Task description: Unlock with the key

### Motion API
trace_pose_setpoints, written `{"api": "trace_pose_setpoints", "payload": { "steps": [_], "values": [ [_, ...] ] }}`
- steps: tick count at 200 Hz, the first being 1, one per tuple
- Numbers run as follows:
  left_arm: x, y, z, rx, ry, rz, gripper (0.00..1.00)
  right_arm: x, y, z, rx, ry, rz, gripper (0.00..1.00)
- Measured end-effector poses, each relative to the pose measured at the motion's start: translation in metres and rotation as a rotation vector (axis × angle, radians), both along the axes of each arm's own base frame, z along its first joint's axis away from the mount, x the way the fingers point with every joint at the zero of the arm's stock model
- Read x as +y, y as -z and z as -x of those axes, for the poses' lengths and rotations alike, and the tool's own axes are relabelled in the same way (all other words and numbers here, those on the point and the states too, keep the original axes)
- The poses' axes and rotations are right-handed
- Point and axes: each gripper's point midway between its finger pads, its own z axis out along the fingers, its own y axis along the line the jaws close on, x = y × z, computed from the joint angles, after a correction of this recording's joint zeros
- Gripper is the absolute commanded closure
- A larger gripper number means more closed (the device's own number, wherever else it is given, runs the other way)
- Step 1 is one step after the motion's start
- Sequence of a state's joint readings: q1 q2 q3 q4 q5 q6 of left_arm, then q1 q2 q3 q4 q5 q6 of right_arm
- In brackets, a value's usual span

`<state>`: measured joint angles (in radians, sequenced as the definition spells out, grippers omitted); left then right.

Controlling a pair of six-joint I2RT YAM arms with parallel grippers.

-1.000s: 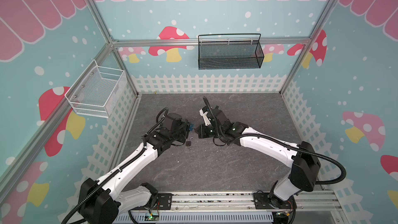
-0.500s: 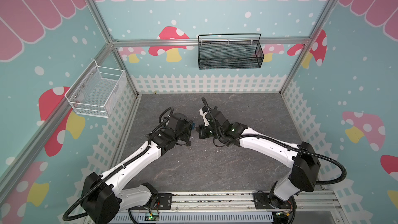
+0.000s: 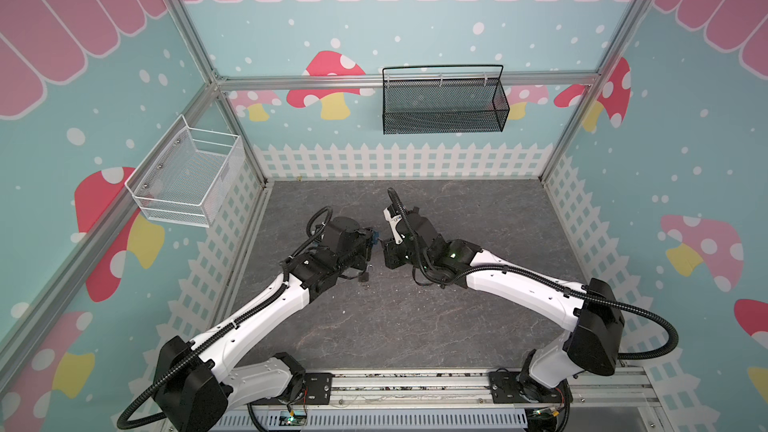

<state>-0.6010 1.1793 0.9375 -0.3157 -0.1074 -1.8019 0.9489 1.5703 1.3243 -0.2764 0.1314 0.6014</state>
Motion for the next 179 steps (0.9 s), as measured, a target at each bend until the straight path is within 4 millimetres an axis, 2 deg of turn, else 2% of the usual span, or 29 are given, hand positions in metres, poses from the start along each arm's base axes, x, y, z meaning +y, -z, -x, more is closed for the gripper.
{"api": "trace_pose_setpoints", "payload": {
  "steps": [45, 77, 137, 179],
  "values": [
    [0.005, 0.001, 0.009, -0.006, -0.009, -0.058, 1.0, 0.006, 0.0, 0.01, 0.131, 0.015, -0.103, 1.0],
    [0.003, 0.003, 0.014, -0.004, -0.002, -0.095, 1.0, 0.004, 0.002, 0.013, 0.195, 0.051, -0.11, 1.0],
    [0.003, 0.003, 0.017, -0.008, -0.007, -0.125, 1.0, 0.002, 0.005, 0.013, 0.084, 0.018, -0.049, 1.0],
    [0.003, 0.004, 0.018, -0.013, -0.012, -0.141, 1.0, 0.003, 0.005, 0.015, 0.051, 0.0, -0.074, 1.0]
  ]
}}
